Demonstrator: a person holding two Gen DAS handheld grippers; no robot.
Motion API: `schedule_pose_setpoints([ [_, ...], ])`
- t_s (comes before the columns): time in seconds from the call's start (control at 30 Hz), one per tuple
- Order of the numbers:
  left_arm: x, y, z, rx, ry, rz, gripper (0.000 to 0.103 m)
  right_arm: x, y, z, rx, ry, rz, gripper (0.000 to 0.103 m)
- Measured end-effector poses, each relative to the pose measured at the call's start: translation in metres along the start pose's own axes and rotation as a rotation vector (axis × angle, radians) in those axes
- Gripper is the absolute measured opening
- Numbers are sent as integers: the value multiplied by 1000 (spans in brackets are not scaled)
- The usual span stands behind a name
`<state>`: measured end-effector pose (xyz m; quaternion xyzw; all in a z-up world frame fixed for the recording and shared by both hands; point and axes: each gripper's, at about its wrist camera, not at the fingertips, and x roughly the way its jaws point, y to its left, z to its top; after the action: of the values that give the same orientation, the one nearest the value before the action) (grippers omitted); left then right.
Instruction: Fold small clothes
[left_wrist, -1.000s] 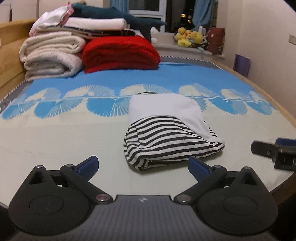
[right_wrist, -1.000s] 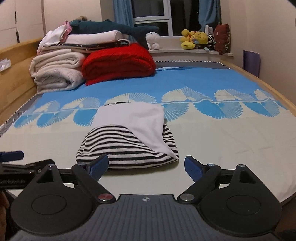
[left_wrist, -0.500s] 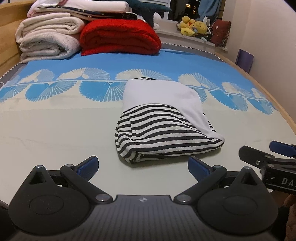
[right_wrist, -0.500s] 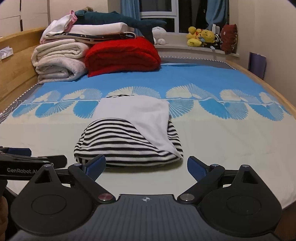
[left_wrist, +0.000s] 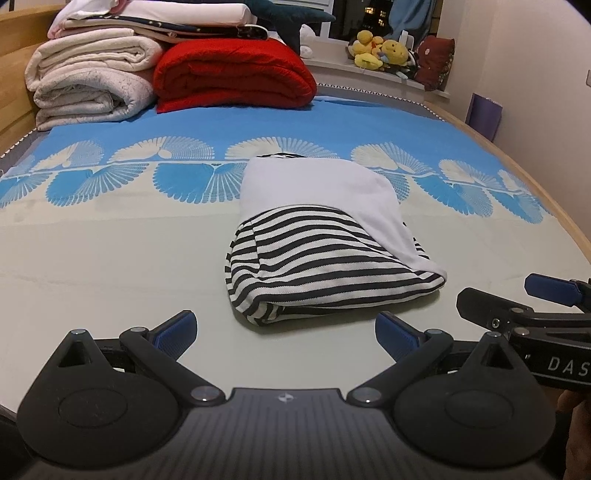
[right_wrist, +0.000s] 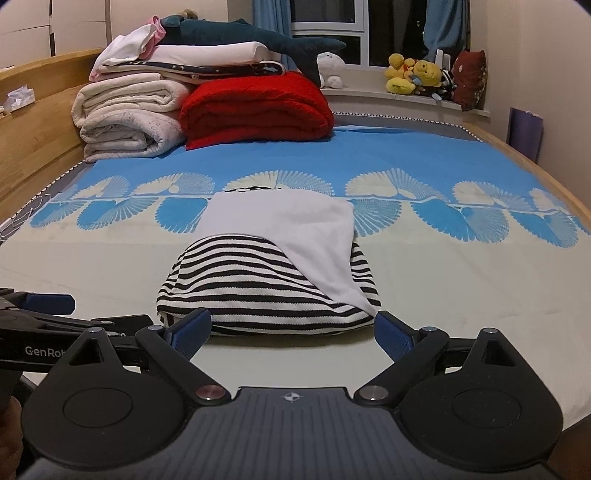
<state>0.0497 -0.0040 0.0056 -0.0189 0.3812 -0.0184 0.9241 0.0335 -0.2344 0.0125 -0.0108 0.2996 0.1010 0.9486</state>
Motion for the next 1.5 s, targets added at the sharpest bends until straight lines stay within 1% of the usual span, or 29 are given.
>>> schedule_pose_setpoints([
  [0.27, 1, 2, 0, -11, 10, -12, 103, 0, 0, 0, 6, 5, 5, 95],
  [1.5, 1, 2, 0, -14, 13, -12, 103, 1, -1, 0, 9, 8, 7, 95],
])
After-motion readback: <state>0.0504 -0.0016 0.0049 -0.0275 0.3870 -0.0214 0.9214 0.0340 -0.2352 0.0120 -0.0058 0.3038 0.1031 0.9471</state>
